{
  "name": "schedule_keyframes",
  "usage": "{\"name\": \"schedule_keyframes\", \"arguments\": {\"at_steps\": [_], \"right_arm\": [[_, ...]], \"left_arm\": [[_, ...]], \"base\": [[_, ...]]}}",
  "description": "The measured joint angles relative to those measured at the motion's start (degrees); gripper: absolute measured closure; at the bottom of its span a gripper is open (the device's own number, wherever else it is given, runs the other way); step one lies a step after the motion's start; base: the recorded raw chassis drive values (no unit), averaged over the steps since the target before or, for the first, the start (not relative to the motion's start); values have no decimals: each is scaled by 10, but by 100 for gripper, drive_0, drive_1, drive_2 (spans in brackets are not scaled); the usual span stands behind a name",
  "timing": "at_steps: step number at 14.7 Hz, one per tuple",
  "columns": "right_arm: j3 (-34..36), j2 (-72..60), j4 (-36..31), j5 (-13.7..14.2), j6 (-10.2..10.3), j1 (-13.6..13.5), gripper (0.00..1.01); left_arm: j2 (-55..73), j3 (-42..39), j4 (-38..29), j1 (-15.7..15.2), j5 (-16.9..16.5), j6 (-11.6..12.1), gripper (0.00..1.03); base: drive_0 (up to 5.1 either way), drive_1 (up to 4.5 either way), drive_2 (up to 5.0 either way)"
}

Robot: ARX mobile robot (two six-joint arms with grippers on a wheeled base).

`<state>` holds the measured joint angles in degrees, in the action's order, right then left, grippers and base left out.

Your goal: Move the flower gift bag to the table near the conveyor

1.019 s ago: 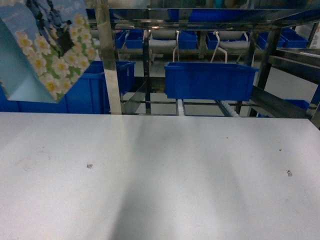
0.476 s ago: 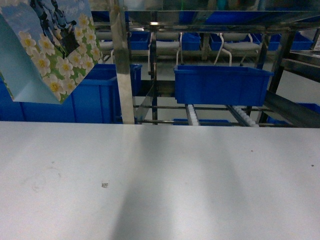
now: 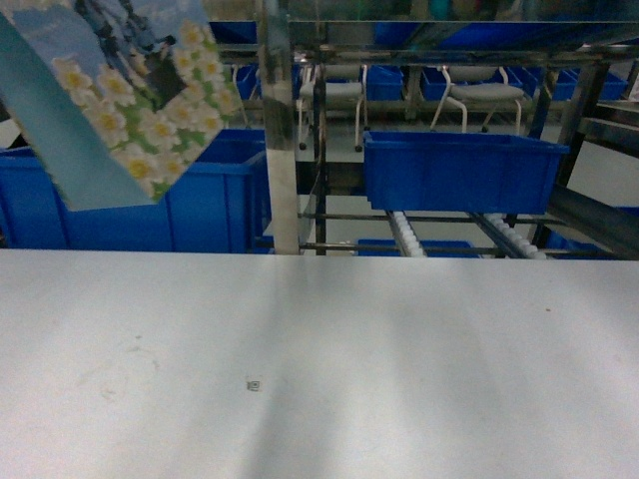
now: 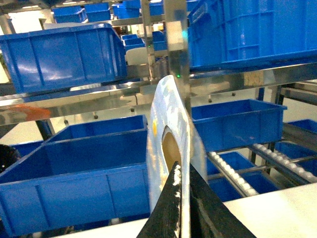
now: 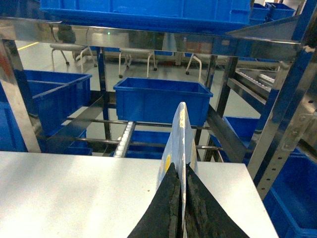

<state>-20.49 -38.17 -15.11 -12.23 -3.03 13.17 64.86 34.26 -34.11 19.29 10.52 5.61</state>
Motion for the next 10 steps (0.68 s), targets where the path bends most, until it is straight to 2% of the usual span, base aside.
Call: {"name": "schedule_keyframes", "arguments": {"at_steps": [1,4,10], "right_arm": [[0,0,1,0,0,0,98],[0,0,1,-6,0,0,98],[0,0,0,-4,0,0,98]], "left_arm": [[0,0,0,0,2,0,101],[0,0,-1,-7,10,0,101],[0,0,-1,0,4,3,101]], "base": [[-479,262,262],[-11,-11,-11],[0,0,0]]}}
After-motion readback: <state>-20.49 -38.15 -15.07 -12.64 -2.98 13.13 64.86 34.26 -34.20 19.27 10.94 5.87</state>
